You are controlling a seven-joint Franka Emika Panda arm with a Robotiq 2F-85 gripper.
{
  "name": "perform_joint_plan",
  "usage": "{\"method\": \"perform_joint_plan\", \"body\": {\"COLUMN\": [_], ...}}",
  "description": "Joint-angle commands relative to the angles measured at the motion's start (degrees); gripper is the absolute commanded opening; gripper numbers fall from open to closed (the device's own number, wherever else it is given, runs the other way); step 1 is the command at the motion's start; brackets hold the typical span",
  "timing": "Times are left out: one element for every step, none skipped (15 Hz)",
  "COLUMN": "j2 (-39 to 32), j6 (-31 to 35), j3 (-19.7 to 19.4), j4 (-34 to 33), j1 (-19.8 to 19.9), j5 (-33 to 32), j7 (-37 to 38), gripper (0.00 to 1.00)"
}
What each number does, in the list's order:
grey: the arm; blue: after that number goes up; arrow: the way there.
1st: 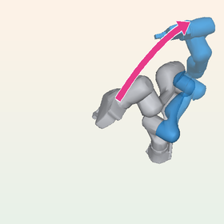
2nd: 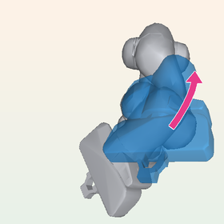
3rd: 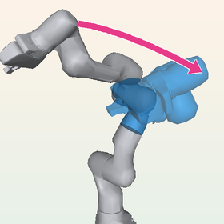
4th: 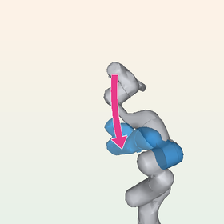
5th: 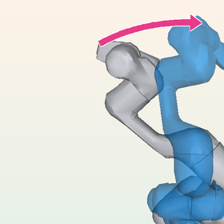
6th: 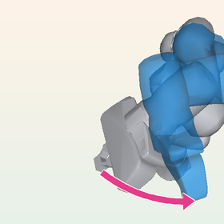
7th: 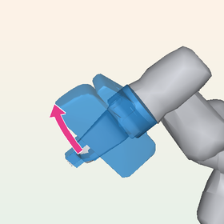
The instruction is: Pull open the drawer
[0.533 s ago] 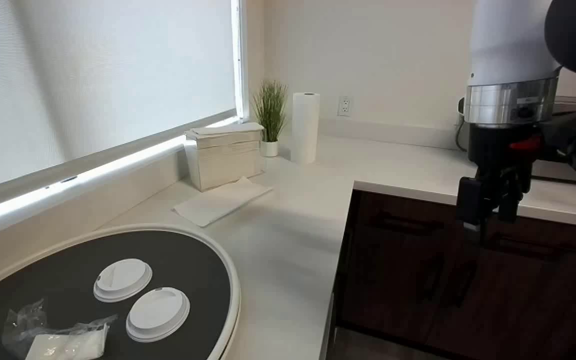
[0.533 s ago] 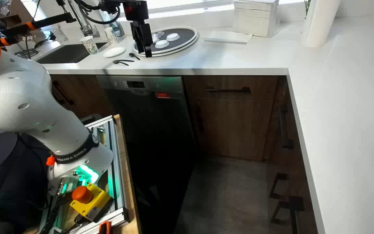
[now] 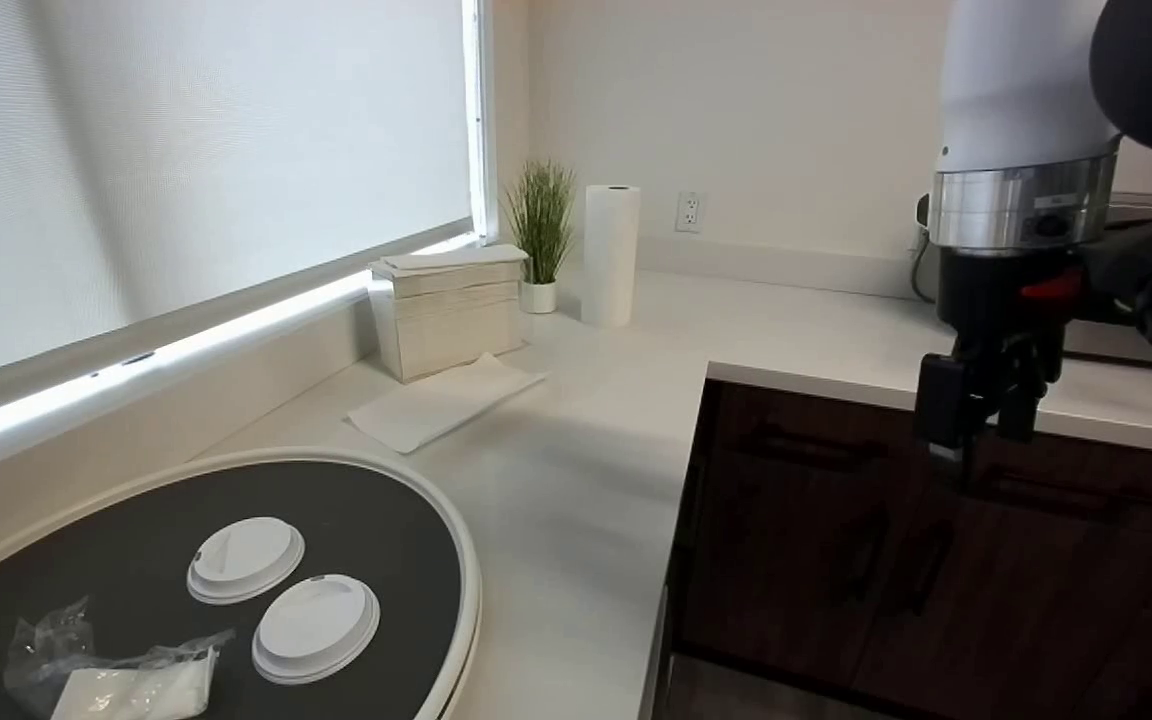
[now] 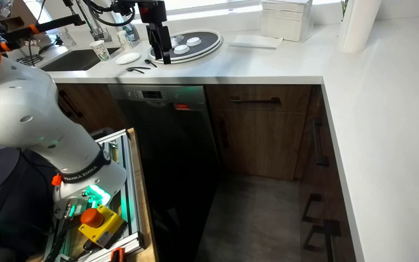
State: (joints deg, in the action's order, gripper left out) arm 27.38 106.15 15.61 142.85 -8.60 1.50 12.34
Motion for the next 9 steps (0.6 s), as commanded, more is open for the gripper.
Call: {"method": "perform_joint_plan", "body": {"j2": [0.2, -0.2, -0.9, -1.4, -2.5, -3.9, -5.7, -7.7, -9.5], "j6": [2.0, 2.8, 4.3, 6.9, 10.6, 14.0, 19.1, 24.3, 29.1], "j3": [-0.9, -1.4, -2.2, -3.5, -5.0, -6.0, -7.5, -9.0, -10.1], "j4": [1.0, 1.2, 1.3, 1.9, 2.3, 2.5, 2.9, 3.1, 2.9], "j1": [0.9, 1.3, 2.0, 2.2, 2.8, 3.5, 4.3, 5.1, 5.9], "j5": [-8.7, -12.5, -16.2, -19.1, -21.9, -25.0, -27.7, -29.9, -32.1], "j7": [-3.1, -5.2, -7.1, -9.7, -12.4, -14.3, -16.5, -18.5, -20.1], "gripper": [1.0, 1.0, 1.0, 1.0, 1.0, 1.0, 1.0, 1.0, 1.0]}}
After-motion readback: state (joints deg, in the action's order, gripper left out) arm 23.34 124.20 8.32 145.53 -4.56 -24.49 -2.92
